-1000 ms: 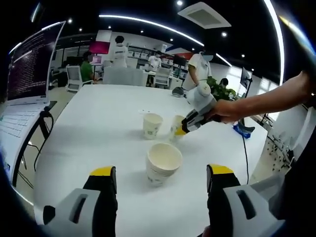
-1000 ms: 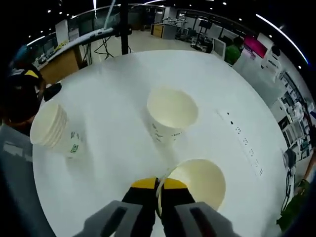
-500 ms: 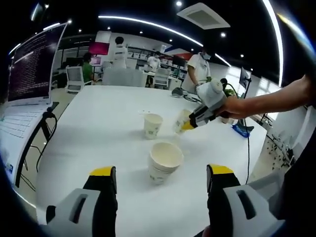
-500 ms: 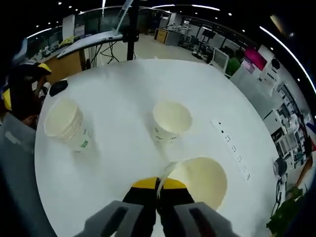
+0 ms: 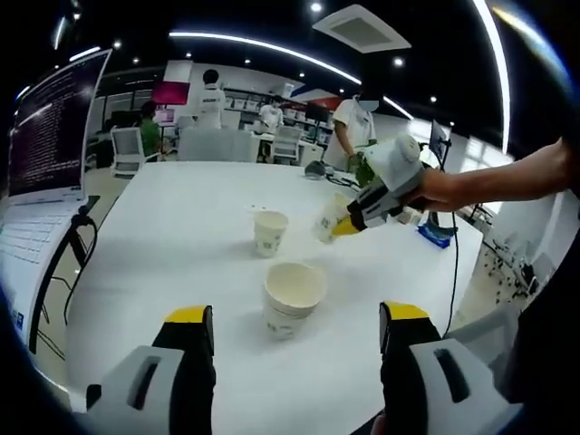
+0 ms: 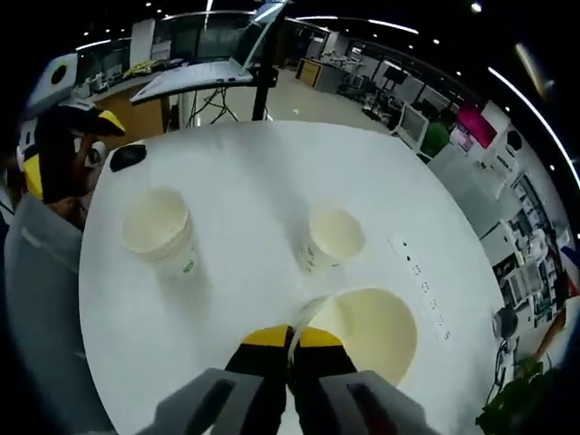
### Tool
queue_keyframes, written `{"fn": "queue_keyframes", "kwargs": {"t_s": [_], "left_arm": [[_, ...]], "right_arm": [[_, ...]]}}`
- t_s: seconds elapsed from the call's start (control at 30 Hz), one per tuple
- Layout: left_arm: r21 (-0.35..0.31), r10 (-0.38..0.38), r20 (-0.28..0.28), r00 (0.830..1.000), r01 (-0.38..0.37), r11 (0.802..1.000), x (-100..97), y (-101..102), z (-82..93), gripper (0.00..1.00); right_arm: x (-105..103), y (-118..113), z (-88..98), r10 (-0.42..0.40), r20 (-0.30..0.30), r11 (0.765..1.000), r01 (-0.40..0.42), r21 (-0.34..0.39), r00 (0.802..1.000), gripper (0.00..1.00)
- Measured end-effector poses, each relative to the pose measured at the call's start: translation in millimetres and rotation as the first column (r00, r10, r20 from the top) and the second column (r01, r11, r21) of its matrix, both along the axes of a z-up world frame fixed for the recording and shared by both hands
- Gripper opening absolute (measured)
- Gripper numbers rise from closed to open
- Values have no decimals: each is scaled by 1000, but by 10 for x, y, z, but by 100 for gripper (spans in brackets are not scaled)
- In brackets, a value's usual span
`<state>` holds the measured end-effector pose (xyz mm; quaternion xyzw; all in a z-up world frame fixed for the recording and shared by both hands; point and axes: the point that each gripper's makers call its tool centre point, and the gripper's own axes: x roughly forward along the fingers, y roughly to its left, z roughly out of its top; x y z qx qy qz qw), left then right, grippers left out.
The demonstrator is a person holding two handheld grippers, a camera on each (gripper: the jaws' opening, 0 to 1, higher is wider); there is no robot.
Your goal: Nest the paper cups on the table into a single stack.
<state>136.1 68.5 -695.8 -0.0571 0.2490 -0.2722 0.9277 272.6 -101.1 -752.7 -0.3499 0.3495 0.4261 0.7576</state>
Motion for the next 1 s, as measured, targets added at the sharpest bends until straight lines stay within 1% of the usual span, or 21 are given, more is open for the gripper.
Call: {"fn": "queue_keyframes", "kwargs": {"t_s": [0.07,0.17,0.3,0.4,0.47,0.5,0.67,0.77,0.9,1.0], "left_arm": [[3,-6,2,1000,6,1000,-14,-16,9,72],[8,-13,3,1000,13,1000,-16,-14,2,72],[10,-20,3,1000,20,1000,-30,-25,-5,72],[10,-21,2,1000,21,1000,-40,-33,-9,72],[10,-22,2,1000,22,1000,-37,-30,-16,72],[10,-22,2,1000,21,1000,-40,-33,-14,72],[9,-19,4,1000,19,1000,-49,-38,8,72],[8,-16,5,1000,16,1000,-42,-24,8,72],[9,-11,5,1000,11,1000,-53,-6,6,72],[9,-8,3,1000,8,1000,-67,1,6,72]], "right_arm": [[-3,17,10,8,4,1000,-8,3,1000,0],[-59,57,81,20,13,1000,-20,12,1000,0],[-158,159,214,50,24,998,-51,26,998,0],[-270,249,298,84,33,996,-85,31,996,0],[-311,293,323,101,36,994,-103,30,994,0],[-354,354,354,122,42,992,-124,29,992,0],[-421,500,403,173,46,984,-175,28,984,0],[-522,611,460,207,48,978,-208,30,977,0],[-572,735,441,250,45,967,-252,27,967,0],[-706,836,452,289,43,957,-290,23,956,0]]}}
